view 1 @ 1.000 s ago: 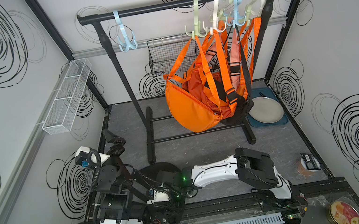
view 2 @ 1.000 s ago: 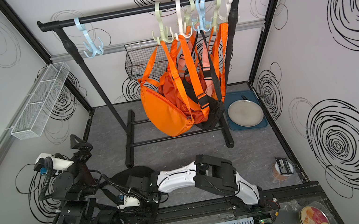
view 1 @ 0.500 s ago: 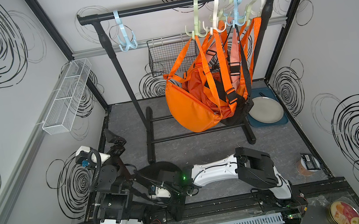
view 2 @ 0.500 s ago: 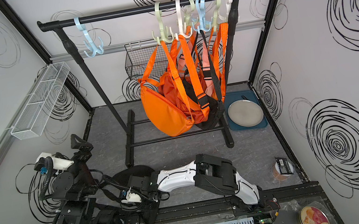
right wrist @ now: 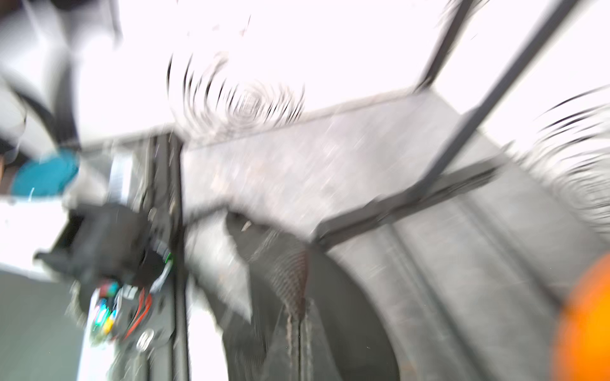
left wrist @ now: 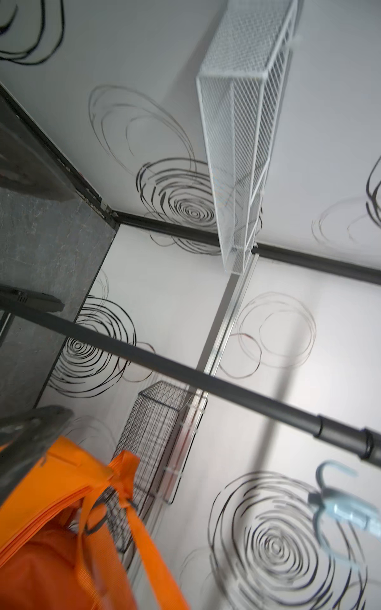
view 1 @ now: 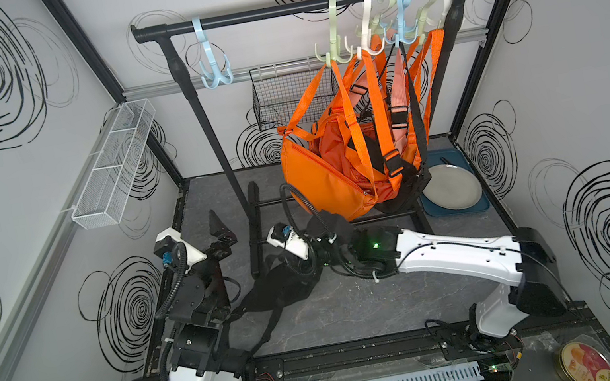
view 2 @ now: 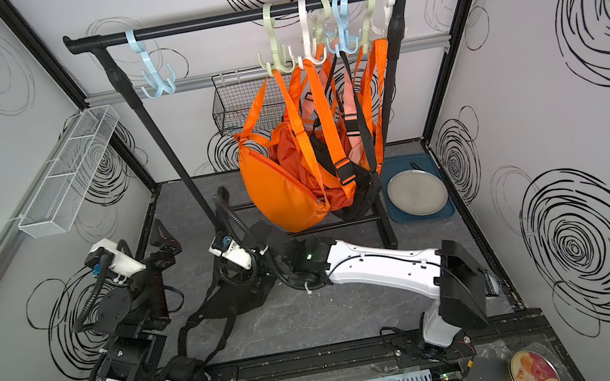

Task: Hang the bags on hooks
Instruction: Pick up the bag from the center of the board.

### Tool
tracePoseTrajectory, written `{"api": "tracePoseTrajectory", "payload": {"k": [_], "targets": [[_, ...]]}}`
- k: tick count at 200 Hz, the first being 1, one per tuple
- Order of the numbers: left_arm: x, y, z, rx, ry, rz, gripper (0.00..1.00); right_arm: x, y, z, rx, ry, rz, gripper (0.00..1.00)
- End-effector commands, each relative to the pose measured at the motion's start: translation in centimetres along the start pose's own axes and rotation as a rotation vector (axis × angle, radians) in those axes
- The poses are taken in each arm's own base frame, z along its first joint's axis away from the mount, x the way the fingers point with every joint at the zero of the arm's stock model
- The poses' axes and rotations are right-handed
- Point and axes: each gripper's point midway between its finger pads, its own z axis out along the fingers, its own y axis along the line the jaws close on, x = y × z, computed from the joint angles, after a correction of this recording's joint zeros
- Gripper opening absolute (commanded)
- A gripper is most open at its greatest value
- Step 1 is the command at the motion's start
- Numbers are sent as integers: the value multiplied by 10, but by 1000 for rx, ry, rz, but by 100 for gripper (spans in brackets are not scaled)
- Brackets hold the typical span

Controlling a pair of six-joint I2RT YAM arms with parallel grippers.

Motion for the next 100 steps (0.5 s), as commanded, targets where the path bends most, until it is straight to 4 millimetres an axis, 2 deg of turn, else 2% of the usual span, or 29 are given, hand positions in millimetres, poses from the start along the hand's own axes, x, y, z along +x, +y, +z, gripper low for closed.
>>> {"api": "tracePoseTrajectory", "payload": {"k": [1,14,32,69,100], "targets": [[-40,-56,-16,275,-98,87,99,-26,-18,-10,56,-91,-33,0],[-37,-84,-26,414,-71,126,99,-43,-28,-20,71,-123,-38,0],[-29,-109,-38,556,-21,162,99,-62,-34,-31,87,-163,-70,0],[-31,-134,-63,742,5,84,99,-93,-48,-46,121,-204,-109,0],[-11,-150,-72,839,82,93,99,-109,-50,-57,130,-234,-128,0]]}}
